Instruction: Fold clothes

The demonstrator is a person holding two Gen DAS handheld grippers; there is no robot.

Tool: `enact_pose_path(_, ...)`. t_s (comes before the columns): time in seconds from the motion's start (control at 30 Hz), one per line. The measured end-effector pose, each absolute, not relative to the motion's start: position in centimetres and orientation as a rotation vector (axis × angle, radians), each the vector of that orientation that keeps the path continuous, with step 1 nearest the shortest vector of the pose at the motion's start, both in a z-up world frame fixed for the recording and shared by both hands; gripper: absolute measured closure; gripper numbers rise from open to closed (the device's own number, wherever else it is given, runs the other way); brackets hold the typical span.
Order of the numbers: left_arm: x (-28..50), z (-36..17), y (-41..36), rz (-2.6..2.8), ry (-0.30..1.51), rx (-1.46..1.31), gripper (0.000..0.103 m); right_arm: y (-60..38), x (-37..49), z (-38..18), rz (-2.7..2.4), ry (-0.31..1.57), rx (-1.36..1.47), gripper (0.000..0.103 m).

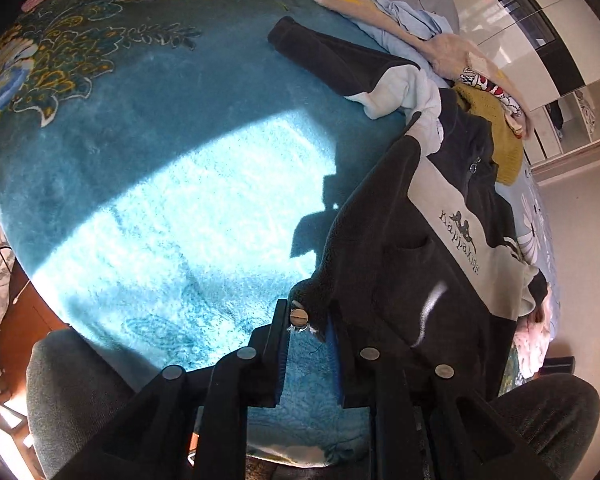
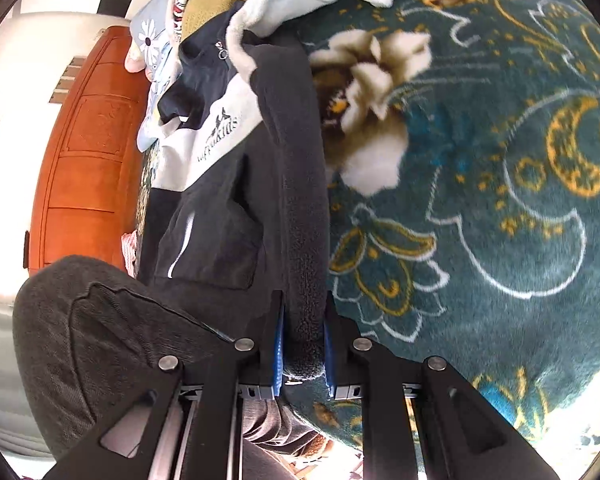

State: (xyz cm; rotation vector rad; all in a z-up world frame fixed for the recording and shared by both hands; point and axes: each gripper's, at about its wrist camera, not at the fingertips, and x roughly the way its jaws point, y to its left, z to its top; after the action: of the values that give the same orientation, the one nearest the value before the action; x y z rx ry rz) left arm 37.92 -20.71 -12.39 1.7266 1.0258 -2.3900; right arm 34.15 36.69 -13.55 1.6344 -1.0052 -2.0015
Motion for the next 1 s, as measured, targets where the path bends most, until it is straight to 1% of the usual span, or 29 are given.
enact_pose_path(0.07, 38.2, -12.6, -20.8, -2.395, 1.085, 1.72, 0.084, 36.9, 35.3, -14.0, -1.999, -1.035, 1.628, 0.086)
enact_pose_path(0.1, 38.3, -12.5, -20.8, -2.416, 1.104, 1.712, 0.082, 37.0, 35.8, -14.3, -1.997, -1.05, 1.625, 0.086)
enact_pose_path(0.17, 38.3, -11.4, -20.7, -2.472, 1.084, 1.691, 0.081, 37.2, 37.0, -14.7, -1.994, -1.081, 1.619, 0.082)
enact_pose_path(0.23, 38.2, -10.3, -21.2, -2.499, 1.084, 1.644, 0.081, 37.5, 37.8, -14.9, -2.001, -1.095, 1.612, 0.081)
enact_pose_path(0.27, 38.2, -9.7, -21.6, -2.498, 1.102, 1.617, 0.077, 38.0, 37.7, -14.2, -2.029, -1.062, 1.607, 0.08)
enact_pose_path(0.3, 38.3, -9.2, -22.0, -2.494, 1.125, 1.581, 0.07, 38.6, 37.5, -13.5, -2.063, -1.031, 1.601, 0.08)
enact_pose_path(0.33, 38.2, -8.7, -22.5, -2.495, 1.143, 1.543, 0.065, 39.2, 37.1, -12.7, -2.112, -1.009, 1.588, 0.078)
enact_pose_path(0.37, 38.1, -8.3, -22.6, -2.499, 1.145, 1.517, 0.062, 40.0, 36.7, -11.9, -2.168, -0.999, 1.57, 0.075)
enact_pose_path(0.4, 37.9, -7.8, -22.8, -2.502, 1.145, 1.491, 0.062, 40.8, 36.3, -11.1, -2.224, -0.988, 1.55, 0.071)
enact_pose_path(0.47, 37.2, -6.6, -22.6, -2.51, 1.112, 1.46, 0.062, 42.5, 34.7, -9.7, -2.331, -1.009, 1.502, 0.068)
enact_pose_path(0.53, 36.2, -5.0, -21.7, -2.556, 1.038, 1.42, 0.056, 44.1, 32.5, -8.5, -2.41, -1.078, 1.418, 0.063)
enact_pose_path(0.57, 35.7, -4.2, -21.0, -2.583, 0.99, 1.395, 0.047, 44.9, 31.3, -7.9, -2.446, -1.117, 1.379, 0.056)
enact_pose_path(0.6, 35.2, -3.4, -20.4, -2.608, 0.941, 1.369, 0.041, 45.9, 30.1, -7.4, -2.472, -1.151, 1.353, 0.05)
enact_pose_path(0.7, 34.3, -2.3, -18.1, -2.655, 0.832, 1.349, 0.039, 47.5, 25.8, -6.0, -2.528, -1.215, 1.319, 0.049)
enact_pose_path(0.73, 34.0, -2.4, -17.4, -2.662, 0.803, 1.37, 0.039, 47.7, 24.4, -5.6, -2.539, -1.197, 1.327, 0.049)
enact_pose_path(0.83, 33.4, -3.0, -15.2, -2.67, 0.716, 1.439, 0.039, 47.7, 19.8, -4.2, -2.557, -1.095, 1.357, 0.049)
enact_pose_path(1.0, 32.9, -4.6, -13.6, -2.624, 0.7, 1.539, 0.039, 48.1, 12.6, -4.2, -2.589, -0.921, 1.505, 0.049)
